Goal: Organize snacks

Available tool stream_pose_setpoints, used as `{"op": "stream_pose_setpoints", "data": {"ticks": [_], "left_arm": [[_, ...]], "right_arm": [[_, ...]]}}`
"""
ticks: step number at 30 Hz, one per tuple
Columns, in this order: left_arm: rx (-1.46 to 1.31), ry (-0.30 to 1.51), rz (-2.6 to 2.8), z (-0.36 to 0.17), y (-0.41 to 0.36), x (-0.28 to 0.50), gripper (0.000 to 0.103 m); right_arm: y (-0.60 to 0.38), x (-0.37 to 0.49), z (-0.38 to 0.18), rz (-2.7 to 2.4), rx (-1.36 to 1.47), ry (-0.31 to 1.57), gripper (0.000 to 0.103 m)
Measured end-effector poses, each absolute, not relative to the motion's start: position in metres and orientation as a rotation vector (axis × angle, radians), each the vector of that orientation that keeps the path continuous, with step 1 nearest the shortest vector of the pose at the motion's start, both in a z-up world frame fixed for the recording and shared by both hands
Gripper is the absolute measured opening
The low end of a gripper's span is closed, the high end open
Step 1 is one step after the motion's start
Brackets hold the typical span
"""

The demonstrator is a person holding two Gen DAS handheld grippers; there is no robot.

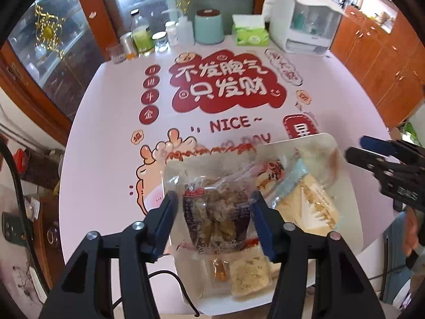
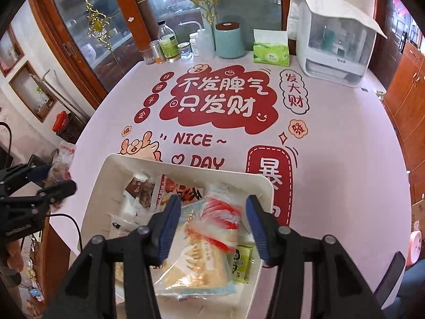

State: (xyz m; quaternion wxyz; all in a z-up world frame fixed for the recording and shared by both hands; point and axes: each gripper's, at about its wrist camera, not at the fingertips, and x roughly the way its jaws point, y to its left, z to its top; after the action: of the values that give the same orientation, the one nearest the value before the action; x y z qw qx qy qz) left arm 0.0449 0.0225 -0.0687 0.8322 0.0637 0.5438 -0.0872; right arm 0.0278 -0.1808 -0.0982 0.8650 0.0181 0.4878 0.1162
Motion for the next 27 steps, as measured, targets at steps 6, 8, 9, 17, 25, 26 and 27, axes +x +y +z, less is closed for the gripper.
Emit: {"op": "stream_pose_setpoints", "data": {"ticks": [6,8,9,17,25,26,27], "left_arm": [[0.077,1.229,-0.157,-0.088,0.025,0.058,0.072],[0.079,1.233,-0.148,-0.088,0.024,0.057,0.072],[0.085,1.229,-0.144,-0.086,0.024,0.055,0.074],[0.162,1.203,-0.105,-0.067,0.015,0.043,0.082],[0.261,1.113,-0.078,-0.002,0.018,0.018,0.083],[0.262,1.095,-0.075,0.009,0.02,0.014,0.087],[0.257,1.079,-0.072,0.018,0.021,0.01,0.09]], "right_arm": [[-0.181,0.022,-0.097,0.283,0.045,1.01,0.057],[-0.182,0.02,-0.099,0.291,0.041,1.011,0.057],[-0.182,0.02,-0.1,0.296,0.045,1.015,0.057],[-0.186,0.011,-0.109,0.355,0.083,1.034,0.057],[-0.184,-0.006,-0.089,0.415,0.068,0.983,0.057],[-0.183,-0.007,-0.087,0.421,0.071,0.977,0.057],[-0.183,-0.01,-0.083,0.429,0.077,0.969,0.057]]}}
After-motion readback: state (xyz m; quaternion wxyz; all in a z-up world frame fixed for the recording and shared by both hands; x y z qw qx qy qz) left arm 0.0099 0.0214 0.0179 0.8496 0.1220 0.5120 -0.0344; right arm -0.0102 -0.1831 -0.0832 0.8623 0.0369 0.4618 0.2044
